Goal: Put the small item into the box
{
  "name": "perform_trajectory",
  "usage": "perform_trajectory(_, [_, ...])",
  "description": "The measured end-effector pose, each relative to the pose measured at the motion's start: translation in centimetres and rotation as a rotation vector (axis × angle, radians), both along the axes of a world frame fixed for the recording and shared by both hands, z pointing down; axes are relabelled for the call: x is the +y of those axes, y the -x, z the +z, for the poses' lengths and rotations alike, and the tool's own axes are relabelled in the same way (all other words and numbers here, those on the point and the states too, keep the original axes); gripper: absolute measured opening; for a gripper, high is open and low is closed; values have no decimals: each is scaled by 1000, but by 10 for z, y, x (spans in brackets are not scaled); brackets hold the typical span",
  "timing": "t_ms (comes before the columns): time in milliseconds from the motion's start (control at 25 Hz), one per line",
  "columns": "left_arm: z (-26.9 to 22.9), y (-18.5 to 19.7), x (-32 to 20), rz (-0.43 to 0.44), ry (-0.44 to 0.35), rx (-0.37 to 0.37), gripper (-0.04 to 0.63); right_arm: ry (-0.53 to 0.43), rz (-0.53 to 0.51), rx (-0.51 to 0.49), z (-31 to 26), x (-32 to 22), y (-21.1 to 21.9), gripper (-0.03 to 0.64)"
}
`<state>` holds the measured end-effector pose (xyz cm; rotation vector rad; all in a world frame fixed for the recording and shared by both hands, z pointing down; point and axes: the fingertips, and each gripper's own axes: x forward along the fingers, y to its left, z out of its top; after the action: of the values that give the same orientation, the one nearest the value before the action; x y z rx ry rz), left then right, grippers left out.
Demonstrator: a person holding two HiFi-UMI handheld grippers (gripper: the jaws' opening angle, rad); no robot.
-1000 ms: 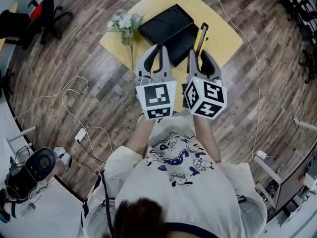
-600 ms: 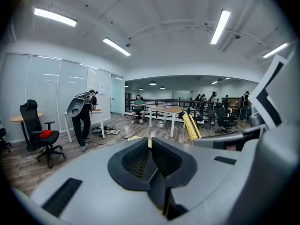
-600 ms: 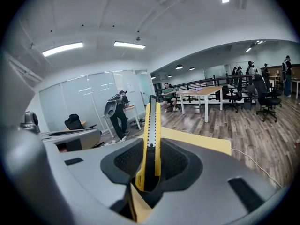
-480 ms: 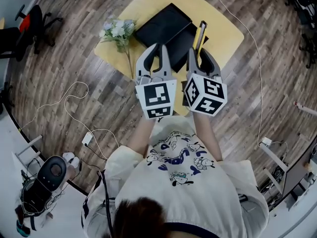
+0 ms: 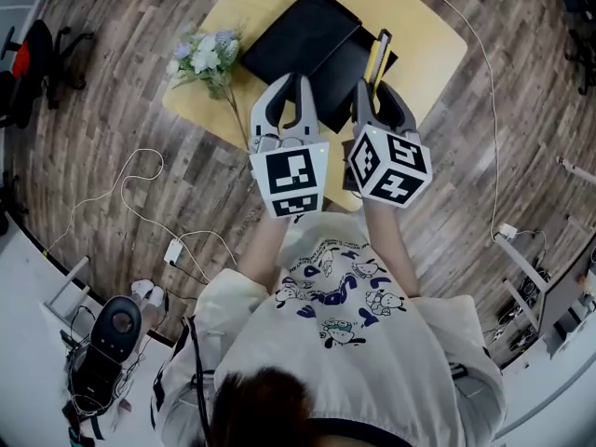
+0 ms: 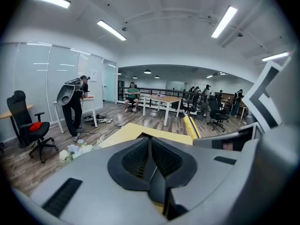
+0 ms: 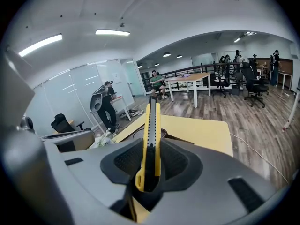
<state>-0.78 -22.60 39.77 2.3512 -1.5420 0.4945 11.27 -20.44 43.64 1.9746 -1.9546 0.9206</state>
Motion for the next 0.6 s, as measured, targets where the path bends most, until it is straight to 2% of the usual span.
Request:
perform_trajectory(360, [38, -1, -31, 41, 81, -8, 34, 119, 84, -63, 47, -21, -2, 121])
perform_trajectory(600, [54, -7, -35, 81, 128, -18, 34, 196, 132, -94, 70, -17, -1, 121])
